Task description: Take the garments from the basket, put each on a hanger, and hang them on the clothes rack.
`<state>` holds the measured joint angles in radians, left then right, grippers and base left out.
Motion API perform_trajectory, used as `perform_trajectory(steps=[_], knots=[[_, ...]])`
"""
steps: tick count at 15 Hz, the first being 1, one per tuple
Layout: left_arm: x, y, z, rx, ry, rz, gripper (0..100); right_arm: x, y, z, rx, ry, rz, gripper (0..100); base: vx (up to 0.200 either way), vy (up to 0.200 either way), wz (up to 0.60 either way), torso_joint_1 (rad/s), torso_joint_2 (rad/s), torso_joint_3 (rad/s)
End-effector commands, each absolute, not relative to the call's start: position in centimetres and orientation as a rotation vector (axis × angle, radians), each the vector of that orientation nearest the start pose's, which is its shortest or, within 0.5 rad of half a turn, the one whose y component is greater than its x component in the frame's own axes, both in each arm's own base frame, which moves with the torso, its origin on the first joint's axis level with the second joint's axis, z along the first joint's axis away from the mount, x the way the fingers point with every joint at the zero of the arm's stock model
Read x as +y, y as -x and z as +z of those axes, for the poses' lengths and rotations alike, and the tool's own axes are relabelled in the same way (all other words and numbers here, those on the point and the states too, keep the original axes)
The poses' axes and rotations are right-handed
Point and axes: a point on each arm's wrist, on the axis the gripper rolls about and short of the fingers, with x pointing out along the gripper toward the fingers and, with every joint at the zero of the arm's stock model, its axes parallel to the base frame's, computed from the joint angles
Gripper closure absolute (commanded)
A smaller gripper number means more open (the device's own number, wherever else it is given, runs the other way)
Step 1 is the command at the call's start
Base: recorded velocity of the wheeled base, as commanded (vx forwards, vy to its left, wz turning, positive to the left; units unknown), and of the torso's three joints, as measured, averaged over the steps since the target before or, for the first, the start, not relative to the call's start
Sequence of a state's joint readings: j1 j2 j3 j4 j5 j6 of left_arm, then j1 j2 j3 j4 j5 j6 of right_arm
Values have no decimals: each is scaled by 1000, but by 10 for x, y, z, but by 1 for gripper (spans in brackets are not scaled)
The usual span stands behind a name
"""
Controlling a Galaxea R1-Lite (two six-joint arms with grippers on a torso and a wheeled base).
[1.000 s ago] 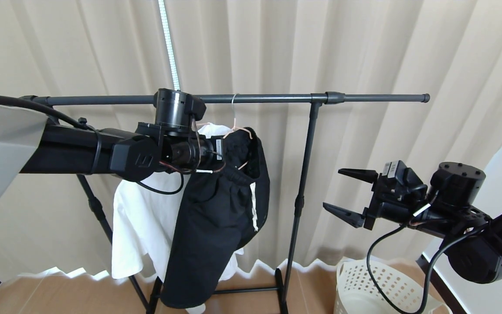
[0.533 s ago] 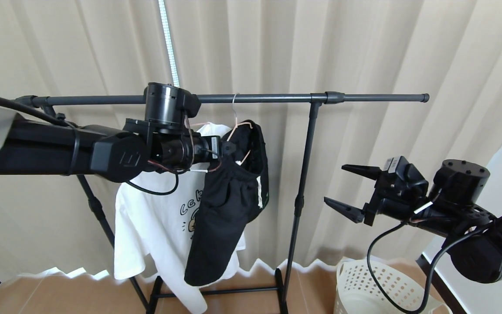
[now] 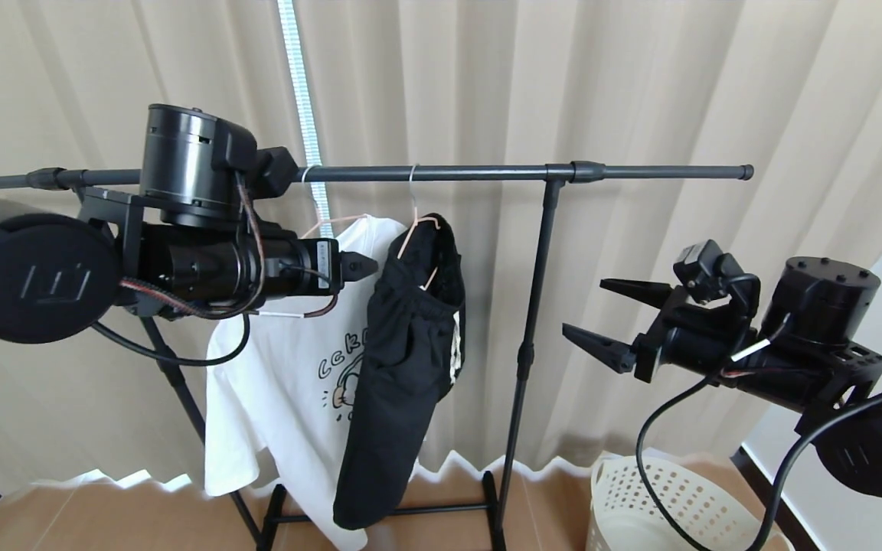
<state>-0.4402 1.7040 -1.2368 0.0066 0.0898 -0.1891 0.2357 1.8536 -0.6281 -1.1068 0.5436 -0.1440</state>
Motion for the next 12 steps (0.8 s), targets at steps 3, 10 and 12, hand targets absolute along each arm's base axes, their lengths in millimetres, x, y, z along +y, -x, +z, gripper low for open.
perform_trajectory(steps=[3, 10, 12], knots=[[-114, -248, 234, 505, 18, -290, 0, 93, -291, 174, 88, 57, 762, 0, 0, 0, 0, 0, 0, 0], [-93, -203, 229, 499, -9, -299, 0, 79, -250, 199, 156, 43, 647, 0, 0, 0, 0, 0, 0, 0], [-90, -196, 227, 500, -11, -299, 0, 76, -243, 191, 177, 43, 623, 0, 0, 0, 0, 0, 0, 0]])
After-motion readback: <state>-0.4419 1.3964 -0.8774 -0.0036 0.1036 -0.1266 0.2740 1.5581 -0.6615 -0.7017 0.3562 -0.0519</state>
